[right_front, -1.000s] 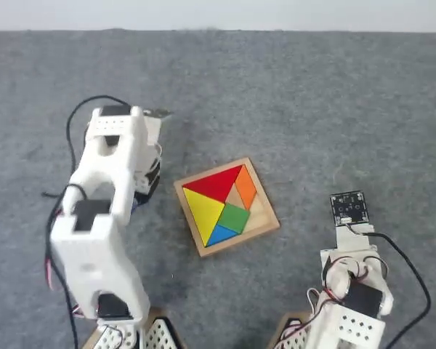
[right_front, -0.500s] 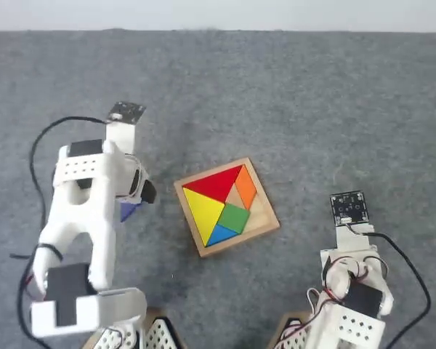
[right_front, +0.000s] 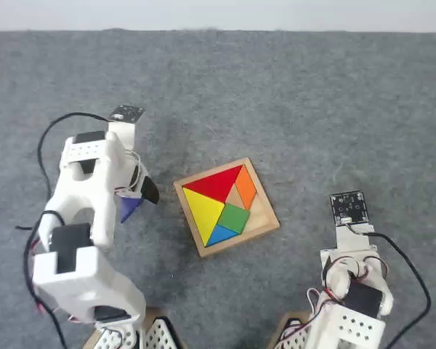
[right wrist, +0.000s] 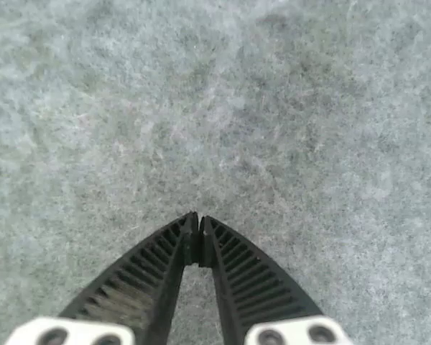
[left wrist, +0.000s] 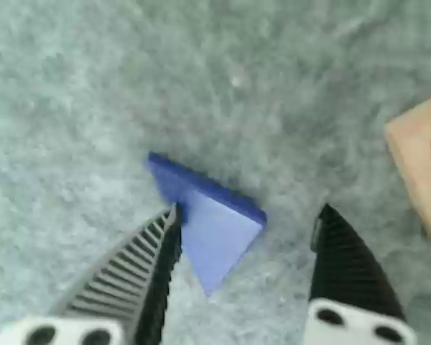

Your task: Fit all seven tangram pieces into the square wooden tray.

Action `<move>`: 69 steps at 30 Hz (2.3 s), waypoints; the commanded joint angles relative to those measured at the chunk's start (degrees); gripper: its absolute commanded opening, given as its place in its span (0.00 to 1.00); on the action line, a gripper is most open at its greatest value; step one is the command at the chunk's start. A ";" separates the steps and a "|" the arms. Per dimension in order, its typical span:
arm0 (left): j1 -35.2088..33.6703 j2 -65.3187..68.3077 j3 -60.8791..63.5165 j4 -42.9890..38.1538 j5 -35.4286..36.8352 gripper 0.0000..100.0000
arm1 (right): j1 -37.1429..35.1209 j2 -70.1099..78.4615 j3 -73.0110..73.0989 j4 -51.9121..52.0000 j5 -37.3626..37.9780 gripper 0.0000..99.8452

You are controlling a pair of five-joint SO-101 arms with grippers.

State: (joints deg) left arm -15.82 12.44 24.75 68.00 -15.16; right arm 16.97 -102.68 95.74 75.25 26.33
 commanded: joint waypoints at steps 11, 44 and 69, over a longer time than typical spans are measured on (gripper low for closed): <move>-1.67 0.88 0.40 1.14 0.35 0.20 | 0.57 -1.19 0.70 0.31 0.44 0.03; -1.41 -6.86 0.84 -4.84 61.19 0.25 | 0.57 -1.19 0.70 0.31 0.44 0.03; 0.44 -4.13 3.91 -9.76 55.56 0.18 | 0.57 -1.19 0.70 0.31 0.44 0.03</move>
State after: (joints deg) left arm -15.82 8.66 29.05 59.12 41.45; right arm 16.97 -102.68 95.74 75.25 26.33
